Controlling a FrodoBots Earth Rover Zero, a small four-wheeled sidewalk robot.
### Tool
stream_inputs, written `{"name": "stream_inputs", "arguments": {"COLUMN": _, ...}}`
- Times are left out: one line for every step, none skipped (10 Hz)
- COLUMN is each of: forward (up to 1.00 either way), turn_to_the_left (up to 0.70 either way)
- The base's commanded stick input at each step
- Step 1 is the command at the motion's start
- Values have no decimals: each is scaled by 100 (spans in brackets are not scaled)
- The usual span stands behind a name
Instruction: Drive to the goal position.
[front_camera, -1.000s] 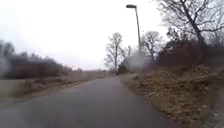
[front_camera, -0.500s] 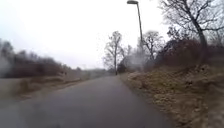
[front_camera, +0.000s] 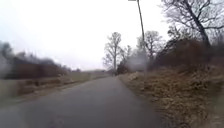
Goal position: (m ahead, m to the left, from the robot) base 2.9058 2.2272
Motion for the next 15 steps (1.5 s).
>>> {"name": "stream_inputs", "arguments": {"forward": 67, "turn_to_the_left": 0}}
{"name": "stream_inputs", "arguments": {"forward": 67, "turn_to_the_left": 0}}
{"name": "stream_inputs", "arguments": {"forward": 67, "turn_to_the_left": 0}}
{"name": "stream_inputs", "arguments": {"forward": 67, "turn_to_the_left": 0}}
{"name": "stream_inputs", "arguments": {"forward": 67, "turn_to_the_left": 0}}
{"name": "stream_inputs", "arguments": {"forward": 67, "turn_to_the_left": 0}}
{"name": "stream_inputs", "arguments": {"forward": 67, "turn_to_the_left": 0}}
{"name": "stream_inputs", "arguments": {"forward": 67, "turn_to_the_left": 0}}
{"name": "stream_inputs", "arguments": {"forward": 67, "turn_to_the_left": 0}}
{"name": "stream_inputs", "arguments": {"forward": 67, "turn_to_the_left": 0}}
{"name": "stream_inputs", "arguments": {"forward": 67, "turn_to_the_left": 0}}
{"name": "stream_inputs", "arguments": {"forward": 67, "turn_to_the_left": 0}}
{"name": "stream_inputs", "arguments": {"forward": 67, "turn_to_the_left": 0}}
{"name": "stream_inputs", "arguments": {"forward": 67, "turn_to_the_left": 0}}
{"name": "stream_inputs", "arguments": {"forward": 67, "turn_to_the_left": 0}}
